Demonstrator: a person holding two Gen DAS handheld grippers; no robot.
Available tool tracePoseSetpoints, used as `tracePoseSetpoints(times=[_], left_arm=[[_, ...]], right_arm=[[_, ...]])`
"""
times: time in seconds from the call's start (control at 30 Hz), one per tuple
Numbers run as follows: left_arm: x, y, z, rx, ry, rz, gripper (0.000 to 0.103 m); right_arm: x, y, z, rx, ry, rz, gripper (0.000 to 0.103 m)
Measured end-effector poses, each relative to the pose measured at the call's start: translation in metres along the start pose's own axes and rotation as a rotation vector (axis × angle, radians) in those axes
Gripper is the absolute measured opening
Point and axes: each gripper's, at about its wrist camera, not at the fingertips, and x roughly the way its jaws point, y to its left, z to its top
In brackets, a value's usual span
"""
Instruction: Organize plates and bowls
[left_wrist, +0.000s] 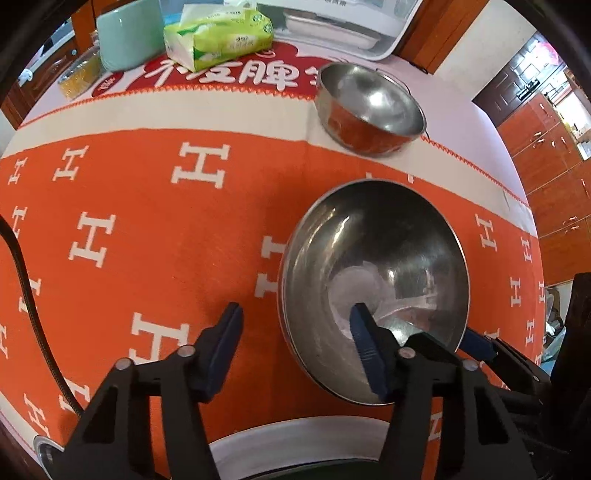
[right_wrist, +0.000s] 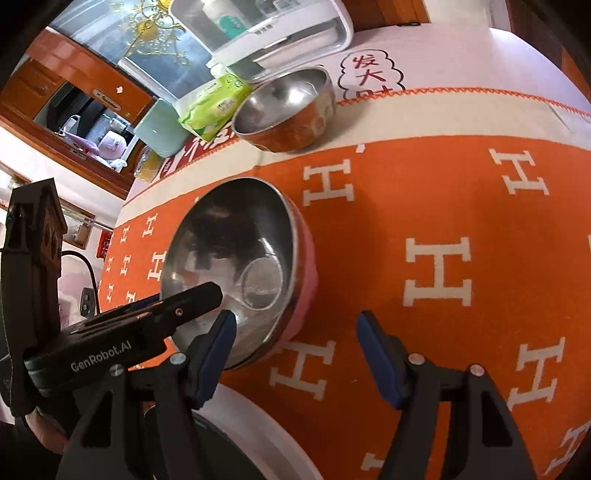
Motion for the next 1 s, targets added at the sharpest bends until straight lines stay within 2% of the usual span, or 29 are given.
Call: tracePoseSetpoints(times=[0.07, 0.17, 0.27, 0.43, 0.53, 0.63, 0.8, 1.0], left_arm=[[0.003, 0.000, 0.000, 0.004, 0.010, -0.003, 0.050], [0.008, -0.001, 0.000, 0.006, 0.027, 0.015, 0.049], [0.012, -0.003, 0.001, 0.012, 0.037, 0.012, 0.040], [0.019, -0.005, 0.003, 0.015, 0.055, 0.020, 0.038], [0.020, -0.007, 0.002, 0.009, 0.066, 0.021, 0.038], [0.020, -0.009, 0.002, 0.013, 0.066, 0.019, 0.036], [0.021, -0.013, 0.002, 0.023, 0.085, -0.013, 0.027], [0.015, -0.016, -0.003, 0.043, 0.089, -0.012, 0.023]], right_arm=[[0.002, -0.001, 0.000, 0.003, 0.002, 0.000, 0.067], [0.004, -0.003, 0.001, 0.006, 0.002, 0.011, 0.060], [0.005, -0.004, 0.002, 0.003, -0.002, 0.013, 0.057], [0.007, -0.004, 0.002, 0.001, -0.001, 0.020, 0.049], [0.009, -0.004, 0.002, 0.003, -0.003, 0.028, 0.048], [0.009, -0.005, 0.002, 0.007, -0.003, 0.041, 0.043], [0.009, -0.002, 0.001, -0.001, 0.002, 0.042, 0.025], [0.008, -0.003, -0.002, 0.010, 0.014, 0.020, 0.018]])
